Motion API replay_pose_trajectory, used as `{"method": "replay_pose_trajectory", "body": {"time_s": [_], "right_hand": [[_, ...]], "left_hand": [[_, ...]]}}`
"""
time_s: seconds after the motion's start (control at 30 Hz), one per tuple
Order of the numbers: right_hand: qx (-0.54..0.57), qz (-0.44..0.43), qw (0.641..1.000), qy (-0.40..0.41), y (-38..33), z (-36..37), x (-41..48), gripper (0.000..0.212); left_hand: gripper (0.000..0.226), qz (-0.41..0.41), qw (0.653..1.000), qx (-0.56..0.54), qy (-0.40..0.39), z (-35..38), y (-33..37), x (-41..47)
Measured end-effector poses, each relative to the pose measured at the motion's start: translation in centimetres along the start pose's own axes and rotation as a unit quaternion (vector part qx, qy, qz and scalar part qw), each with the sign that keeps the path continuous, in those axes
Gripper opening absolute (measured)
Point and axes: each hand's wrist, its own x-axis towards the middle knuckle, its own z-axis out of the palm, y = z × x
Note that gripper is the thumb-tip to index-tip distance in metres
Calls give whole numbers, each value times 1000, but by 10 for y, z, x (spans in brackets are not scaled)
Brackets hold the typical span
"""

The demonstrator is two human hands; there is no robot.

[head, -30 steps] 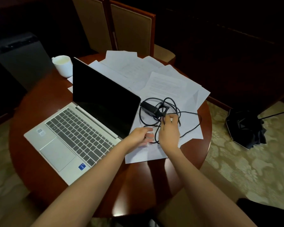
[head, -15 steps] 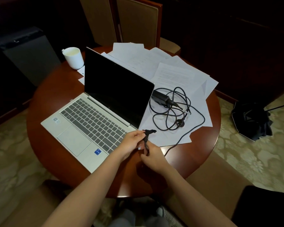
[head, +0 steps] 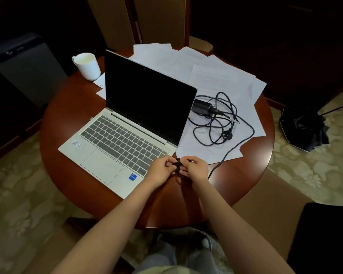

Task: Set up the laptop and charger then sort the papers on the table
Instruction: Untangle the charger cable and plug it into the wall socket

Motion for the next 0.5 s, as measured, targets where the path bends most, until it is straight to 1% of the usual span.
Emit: {"method": "replay_pose_trajectory", "body": {"time_s": [0.07, 0.17, 0.27, 0.33, 0.4, 0.47, 0.5], "right_hand": [[73, 39, 996, -13, -1, -1, -2, 11], [117, 49, 991, -32, -2, -4, -5, 15], [114, 33, 992, -41, 1, -7, -9, 30], [79, 14, 996, -35, 3, -7, -10, 38], [60, 11, 998, -20, 2, -7, -12, 35], [56, 22, 998, -18, 1, -6, -14, 22], [27, 15, 999, -19, 1, -6, -14, 14]], "left_hand": [[22, -3, 999, -34, -5, -2, 0, -2], [24, -56, 989, -135, -13, -1, 4, -4], [18, -91, 975, -203, 16, 4, 7, -3], [17, -96, 976, -193, 35, 9, 7, -2], [21, -98, 978, -181, 41, 14, 7, -6], [24, -98, 974, -196, 59, 19, 7, -11], [26, -97, 971, -205, 72, 22, 7, -13]]}}
